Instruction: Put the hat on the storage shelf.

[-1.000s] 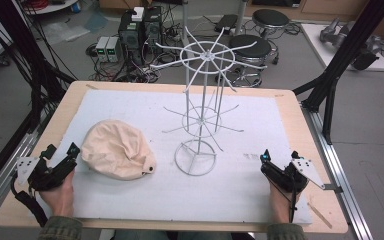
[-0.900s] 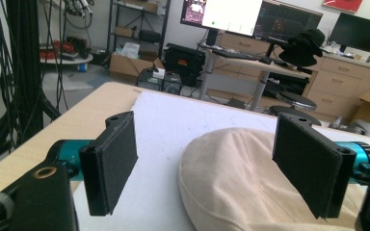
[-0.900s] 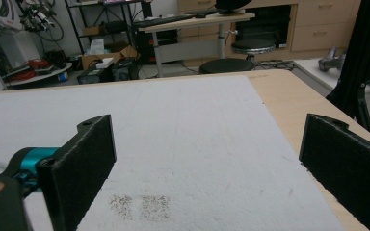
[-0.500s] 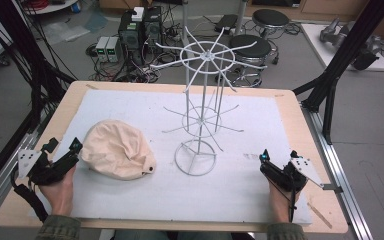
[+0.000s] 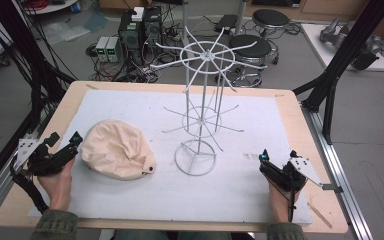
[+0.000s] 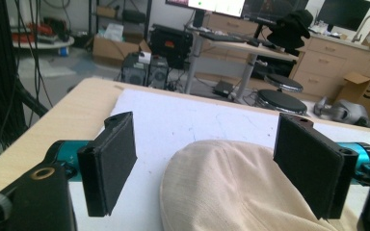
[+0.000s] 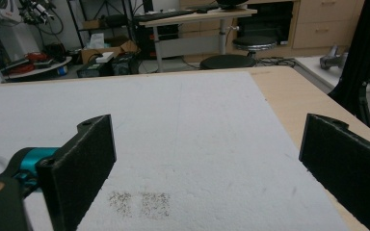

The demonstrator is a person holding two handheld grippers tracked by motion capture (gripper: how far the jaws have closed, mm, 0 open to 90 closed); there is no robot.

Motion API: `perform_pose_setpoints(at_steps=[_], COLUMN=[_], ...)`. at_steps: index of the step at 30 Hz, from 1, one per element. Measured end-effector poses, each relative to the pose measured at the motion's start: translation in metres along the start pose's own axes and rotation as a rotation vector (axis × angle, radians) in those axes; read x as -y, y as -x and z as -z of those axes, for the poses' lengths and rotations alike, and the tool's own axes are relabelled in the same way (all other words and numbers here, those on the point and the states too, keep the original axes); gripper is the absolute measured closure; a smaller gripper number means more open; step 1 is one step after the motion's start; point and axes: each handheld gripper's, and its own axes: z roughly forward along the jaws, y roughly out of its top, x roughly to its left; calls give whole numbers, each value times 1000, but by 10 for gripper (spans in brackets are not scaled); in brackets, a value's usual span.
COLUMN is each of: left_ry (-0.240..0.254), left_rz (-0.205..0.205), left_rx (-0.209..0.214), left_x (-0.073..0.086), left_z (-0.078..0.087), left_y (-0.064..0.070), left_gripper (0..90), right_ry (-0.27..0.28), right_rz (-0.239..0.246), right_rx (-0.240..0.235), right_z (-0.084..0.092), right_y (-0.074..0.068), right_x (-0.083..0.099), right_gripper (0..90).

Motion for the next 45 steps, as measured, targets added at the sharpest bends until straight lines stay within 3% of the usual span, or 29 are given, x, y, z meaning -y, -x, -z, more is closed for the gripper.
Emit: perform_pose_setpoints(at_steps=[6,14,20,27,32,37,45], left_ry=[-56,-132,-204,-271,-347,-391,-446], left_rz=[20,10,3,1,-4,-28,-28], left_rx=[-20,-57,-61,-49,-28,-23,-42], left_x=[-3,-8,-10,-5,1,4,9], left_z=[-16,-29,-38,-47,-54,-55,-58], left_y=[-3,-9,-6,1,4,7,9], left_gripper=[225,220,221,233,233,233,231], right_ry=[0,-3,-4,-6,-6,-10,-11], right_rz=[9,13,13,7,4,6,3], right_rx=[4,-5,-5,2,1,1,2], right_z=[-1,-1,-1,-1,-2,-1,-2], right_y=[0,-1,-1,-1,-1,0,0], right_x=[0,0,0,0,0,0,1], right_gripper=[46,46,46,46,45,46,46])
